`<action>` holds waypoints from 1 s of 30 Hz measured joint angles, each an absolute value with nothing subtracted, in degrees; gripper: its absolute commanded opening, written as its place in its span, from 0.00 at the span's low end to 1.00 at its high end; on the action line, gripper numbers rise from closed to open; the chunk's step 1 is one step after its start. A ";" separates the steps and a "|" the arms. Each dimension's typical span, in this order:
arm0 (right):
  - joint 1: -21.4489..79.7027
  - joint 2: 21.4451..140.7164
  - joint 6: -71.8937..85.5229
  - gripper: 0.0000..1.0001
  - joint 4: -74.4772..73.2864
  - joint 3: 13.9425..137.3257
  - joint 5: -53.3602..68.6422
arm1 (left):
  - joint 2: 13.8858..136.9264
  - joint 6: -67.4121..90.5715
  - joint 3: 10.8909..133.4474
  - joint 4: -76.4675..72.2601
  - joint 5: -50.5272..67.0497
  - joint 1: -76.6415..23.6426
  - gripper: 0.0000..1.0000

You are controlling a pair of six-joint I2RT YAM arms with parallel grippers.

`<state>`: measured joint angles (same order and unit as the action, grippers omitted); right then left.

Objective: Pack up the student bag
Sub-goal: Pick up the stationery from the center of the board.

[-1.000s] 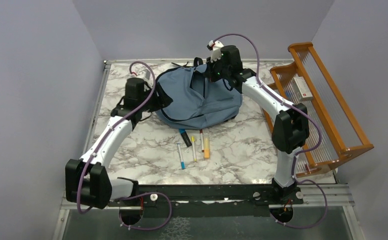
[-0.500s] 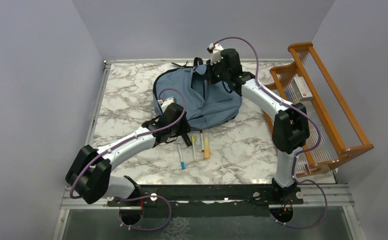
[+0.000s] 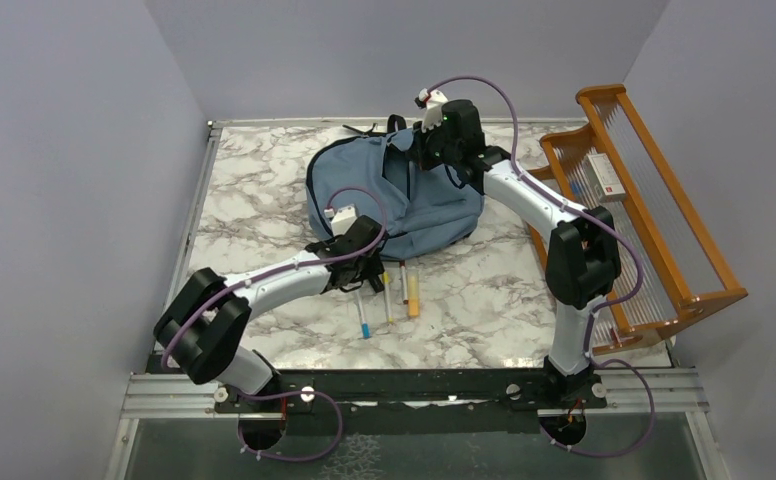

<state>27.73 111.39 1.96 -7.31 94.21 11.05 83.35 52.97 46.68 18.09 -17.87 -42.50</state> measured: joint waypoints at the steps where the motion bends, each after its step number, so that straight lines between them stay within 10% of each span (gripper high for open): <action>1: 27.75 111.39 1.93 0.00 -7.31 94.19 11.05 | 84.01 53.12 46.98 18.15 -18.33 -42.50 0.54; 15: 27.73 111.09 1.93 0.01 -7.05 93.47 11.07 | 93.45 53.84 50.92 18.02 -22.09 -42.50 0.50; 30: 27.73 110.89 1.93 0.00 -6.81 92.71 11.07 | 94.32 52.14 50.57 16.34 -23.90 -43.88 0.17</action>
